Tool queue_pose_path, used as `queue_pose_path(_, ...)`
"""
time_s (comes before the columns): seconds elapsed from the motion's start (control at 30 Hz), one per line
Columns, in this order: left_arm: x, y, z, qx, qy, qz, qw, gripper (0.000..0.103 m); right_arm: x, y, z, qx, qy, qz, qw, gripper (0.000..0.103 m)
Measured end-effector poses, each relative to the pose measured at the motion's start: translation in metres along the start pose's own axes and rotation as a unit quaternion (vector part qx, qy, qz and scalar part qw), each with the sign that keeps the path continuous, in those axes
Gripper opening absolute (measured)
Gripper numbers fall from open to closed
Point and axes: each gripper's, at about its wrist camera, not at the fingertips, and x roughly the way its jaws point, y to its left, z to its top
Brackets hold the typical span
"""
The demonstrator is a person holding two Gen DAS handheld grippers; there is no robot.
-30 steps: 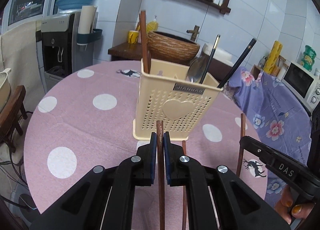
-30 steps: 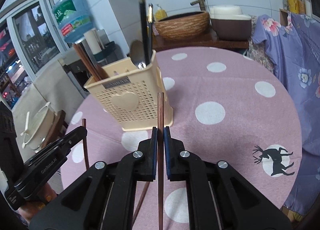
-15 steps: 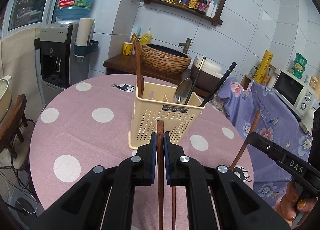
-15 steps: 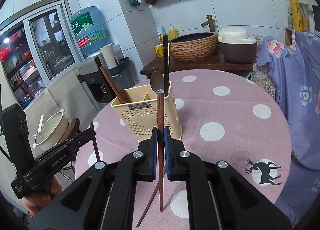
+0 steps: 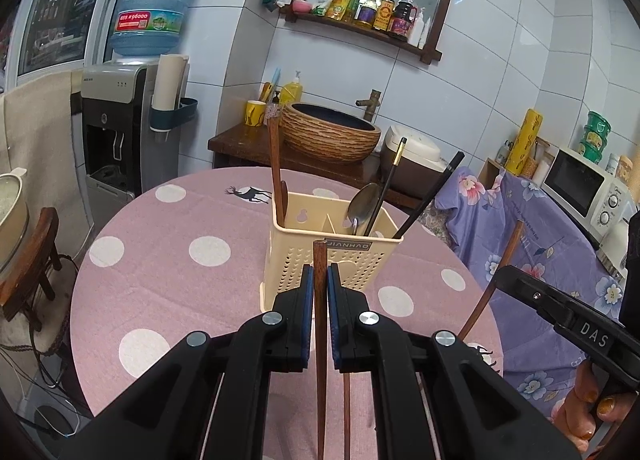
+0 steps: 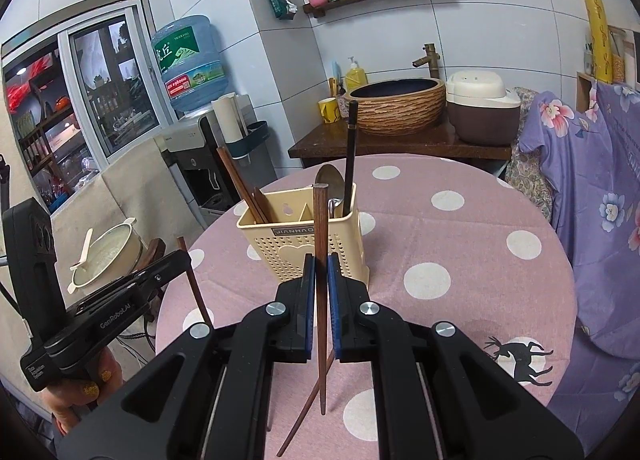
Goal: Organize utensils
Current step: 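Lower the brown chopstick into the holder while the right tool inserts its brown chopstick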
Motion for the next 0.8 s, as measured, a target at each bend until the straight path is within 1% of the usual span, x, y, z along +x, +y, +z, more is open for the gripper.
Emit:
queue_pose_path(0.13,-0.005,0.000,0.015,-0.002,-0.007,-0.006,1.0000,0.008,-0.007,0.008,0.018,-0.011,-0.018,0.002,1.000,0.007)
queue_pose_path(0.23,-0.016,-0.005,0.034,0.007,-0.031,-0.001,0.9995,0.008,-0.017,0.021,0.040,-0.031,-0.049,-0.002,0.998,0.007)
queue_pose_path(0.33,-0.028,-0.010,0.063,0.011,-0.057,0.002,0.9983,0.008,-0.028,0.035,0.071,-0.046,-0.089,-0.012,0.995,0.007)
queue_pose_path(0.43,-0.043,-0.015,0.100,0.002,-0.089,0.005,0.9961,0.008,-0.033,0.048,0.101,-0.053,-0.120,-0.020,0.991,0.007)
queue_pose_path(0.53,-0.054,-0.020,0.132,-0.005,-0.120,0.011,0.9927,0.008,-0.035,0.059,0.129,-0.059,-0.160,-0.036,0.985,0.007)
queue_pose_path(0.6,-0.057,-0.022,0.148,-0.005,-0.143,0.027,0.9893,0.008,-0.030,0.067,0.144,-0.063,-0.178,-0.047,0.981,0.007)
queue_pose_path(0.67,-0.054,-0.022,0.159,-0.008,-0.158,0.043,0.9865,0.008,-0.020,0.070,0.150,-0.061,-0.187,-0.055,0.979,0.007)
queue_pose_path(0.73,-0.043,-0.022,0.163,-0.010,-0.164,0.056,0.9847,0.008,-0.005,0.071,0.151,-0.060,-0.185,-0.061,0.979,0.007)
queue_pose_path(0.8,-0.029,-0.019,0.160,-0.011,-0.158,0.065,0.9852,0.008,0.017,0.069,0.144,-0.058,-0.171,-0.071,0.981,0.007)
